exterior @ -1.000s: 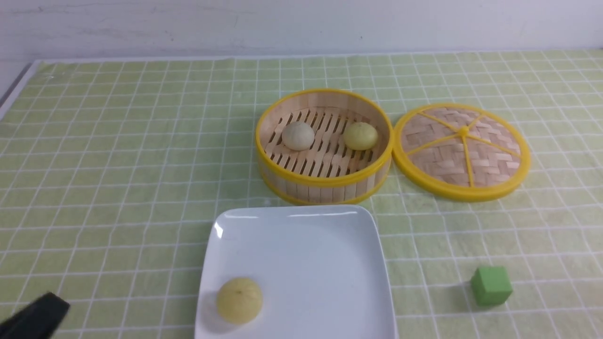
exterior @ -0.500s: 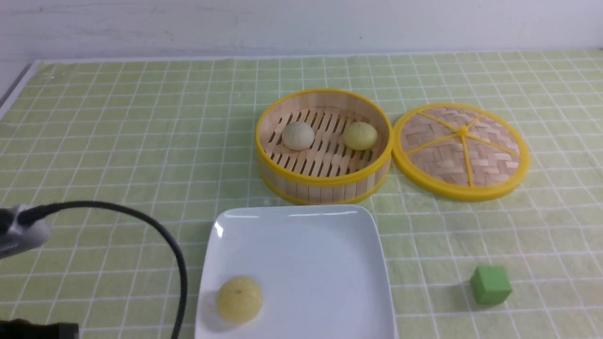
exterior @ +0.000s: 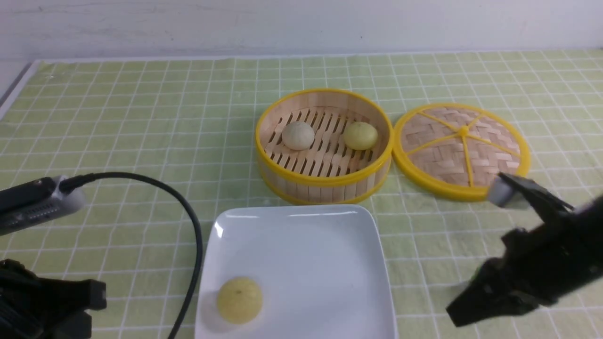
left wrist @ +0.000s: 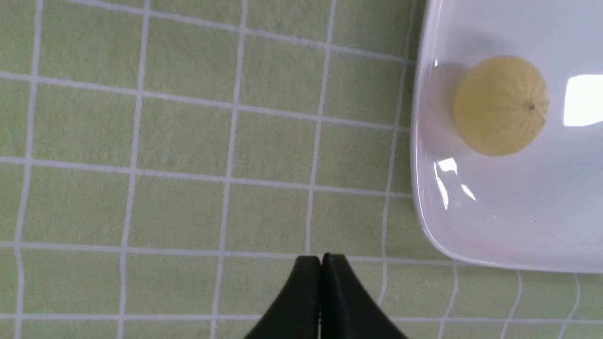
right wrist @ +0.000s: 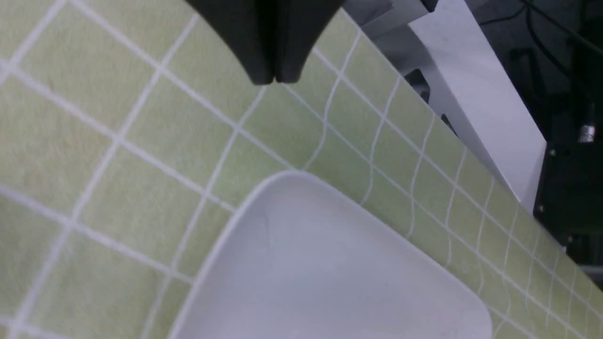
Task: Put the steamed buns into the plate on the green tablecloth.
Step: 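Reach toward a bun in the bamboo steamer with the right gripper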
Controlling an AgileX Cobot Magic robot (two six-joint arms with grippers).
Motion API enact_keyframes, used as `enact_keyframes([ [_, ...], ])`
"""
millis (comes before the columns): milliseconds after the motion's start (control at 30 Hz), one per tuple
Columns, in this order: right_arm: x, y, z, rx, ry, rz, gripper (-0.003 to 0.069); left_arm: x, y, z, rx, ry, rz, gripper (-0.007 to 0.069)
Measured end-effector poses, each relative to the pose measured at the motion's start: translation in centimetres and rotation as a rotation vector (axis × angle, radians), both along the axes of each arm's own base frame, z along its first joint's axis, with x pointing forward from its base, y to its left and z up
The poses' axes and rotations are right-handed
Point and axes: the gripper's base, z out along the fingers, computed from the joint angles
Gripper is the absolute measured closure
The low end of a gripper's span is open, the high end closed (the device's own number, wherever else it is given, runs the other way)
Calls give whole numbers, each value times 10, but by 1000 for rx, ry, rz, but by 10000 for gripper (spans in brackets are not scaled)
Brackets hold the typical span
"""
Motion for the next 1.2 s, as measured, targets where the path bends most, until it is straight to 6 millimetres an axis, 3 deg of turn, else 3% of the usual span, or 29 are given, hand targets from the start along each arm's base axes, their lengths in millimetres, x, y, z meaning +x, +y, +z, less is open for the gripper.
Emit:
enact_keyframes([
  [67,17,13,4,-50,-17,24,659,0,0,0,1,-4,-1,588],
  [233,86,45,28,-208,-169,-43,643,0,0,0,0,-2,-2,557],
  [267,88,45,31,-211,-187,-43,642,0,0,0,0,-2,-2,556],
  [333,123,55,29,-258,-243,-101,623,-1,0,0,-1,7,-1,530],
  [467,171,66,32,-297,-312,-184,544,-1,0,0,-5,10,4,452],
  [600,197,74,37,-299,-387,-214,447,-1,0,0,-6,12,3,382],
  [700,224,81,26,-306,-482,-235,326,-1,0,0,-6,12,3,325],
  [733,226,81,22,-312,-478,-233,326,-1,0,0,-6,12,3,323],
  [767,236,83,10,-318,-513,-240,279,-1,0,0,-6,9,4,314],
  [900,248,86,-23,-340,-517,-239,251,0,0,0,-6,6,5,309],
  [933,251,87,-34,-346,-511,-238,254,0,0,0,-6,6,5,308],
  [1033,254,89,-39,-341,-522,-244,302,0,0,0,-6,6,5,308],
  [1133,253,91,-38,-309,-489,-270,526,0,0,0,-6,6,5,307],
  [1200,249,92,-31,-285,-456,-283,617,0,0,0,-6,6,5,307],
])
